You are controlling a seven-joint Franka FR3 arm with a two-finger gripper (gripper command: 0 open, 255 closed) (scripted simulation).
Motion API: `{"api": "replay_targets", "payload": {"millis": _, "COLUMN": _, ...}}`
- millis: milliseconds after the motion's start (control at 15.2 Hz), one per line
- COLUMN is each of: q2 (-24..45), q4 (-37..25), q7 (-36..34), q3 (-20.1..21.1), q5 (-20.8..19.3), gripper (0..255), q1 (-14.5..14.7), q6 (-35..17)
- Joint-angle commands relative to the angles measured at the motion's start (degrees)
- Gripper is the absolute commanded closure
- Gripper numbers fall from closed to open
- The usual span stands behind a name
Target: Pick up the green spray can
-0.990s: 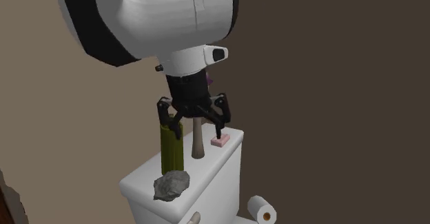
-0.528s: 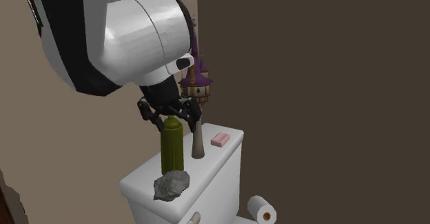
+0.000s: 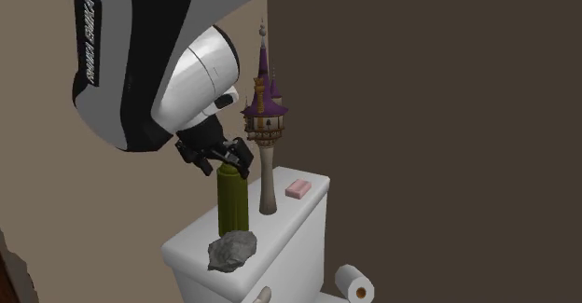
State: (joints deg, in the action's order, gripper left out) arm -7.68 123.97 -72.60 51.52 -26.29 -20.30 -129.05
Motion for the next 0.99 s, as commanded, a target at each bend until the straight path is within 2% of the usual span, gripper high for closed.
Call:
{"api": "replay_targets", "payload": {"millis": 0, "q2": 1.0, "q4": 0.7, "q7": -1.7, "q3": 0.5, "q5": -1.6, "gripper": 0, "q1": -0.3, "q6": -1.0}}
{"api": "replay_targets", "payload": {"millis": 132, "q2": 2.4, "q4": 1.6, "q7": -3.6, "q3": 1.1, "q5": -3.6, "gripper": 0, "q1": -0.7, "q6": -2.2}}
{"api": "replay_targets", "payload": {"millis": 264, "q2": 2.4, "q4": 1.6, "q7": -3.6, "q3": 1.0, "q5": -3.6, "gripper": 0, "q1": -0.6, "q6": -2.1}}
{"api": "replay_targets", "payload": {"millis": 330, "q2": 2.3, "q4": 1.5, "q7": -3.4, "q3": 0.9, "q5": -3.5, "gripper": 255, "q1": -0.7, "q6": -2.2}}
{"api": "replay_targets", "payload": {"millis": 924, "q2": 2.4, "q4": 1.6, "q7": -3.6, "q3": 1.0, "q5": -3.6, "gripper": 255, "q1": -0.6, "q6": -2.1}}
